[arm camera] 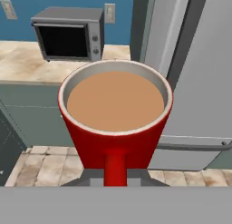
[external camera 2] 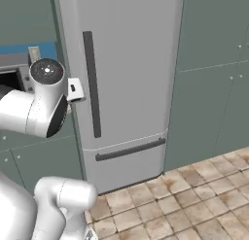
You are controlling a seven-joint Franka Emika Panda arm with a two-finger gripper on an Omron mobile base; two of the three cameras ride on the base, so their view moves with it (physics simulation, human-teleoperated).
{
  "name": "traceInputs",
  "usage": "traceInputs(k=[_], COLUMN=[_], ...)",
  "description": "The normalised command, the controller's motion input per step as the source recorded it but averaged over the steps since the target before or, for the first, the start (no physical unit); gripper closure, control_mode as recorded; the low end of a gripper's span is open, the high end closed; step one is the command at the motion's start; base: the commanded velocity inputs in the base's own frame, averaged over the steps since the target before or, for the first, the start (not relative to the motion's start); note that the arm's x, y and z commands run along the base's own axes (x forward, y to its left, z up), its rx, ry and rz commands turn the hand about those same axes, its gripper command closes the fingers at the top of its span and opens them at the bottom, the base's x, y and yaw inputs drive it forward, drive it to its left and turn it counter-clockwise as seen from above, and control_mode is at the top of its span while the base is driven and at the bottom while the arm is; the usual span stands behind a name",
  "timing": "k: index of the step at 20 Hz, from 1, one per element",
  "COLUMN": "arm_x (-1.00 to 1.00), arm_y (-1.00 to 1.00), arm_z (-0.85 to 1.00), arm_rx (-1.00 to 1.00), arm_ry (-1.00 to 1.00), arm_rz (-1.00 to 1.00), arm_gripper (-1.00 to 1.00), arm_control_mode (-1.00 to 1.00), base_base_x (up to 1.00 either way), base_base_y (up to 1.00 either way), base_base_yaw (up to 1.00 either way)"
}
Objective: Pick the cup of tea, navigate to the dining table, and place it on the saucer.
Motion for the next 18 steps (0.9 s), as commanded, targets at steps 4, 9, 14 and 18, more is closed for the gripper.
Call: traceInputs(k=[4, 9, 14, 18], arm_x=[0.00, 0.00, 0.00, 0.00], arm_y=[0.00, 0.00, 0.00, 0.00], arm_z=[0.00, 0.00, 0.00, 0.00], arm_rx=[0.00, 0.00, 0.00, 0.00], arm_ry=[0.00, 0.00, 0.00, 0.00], arm_rz=[0.00, 0.00, 0.00, 0.00], arm_gripper=[1.00, 1.00, 1.00, 1.00], arm_control_mode=[1.00, 1.00, 1.00, 1.00], base_base_x=[0.00, 0.00, 0.00, 0.00], base_base_y=[0.06, 0.06, 0.06, 0.06], base_base_yaw=[-1.00, -1.00, -1.00, -1.00])
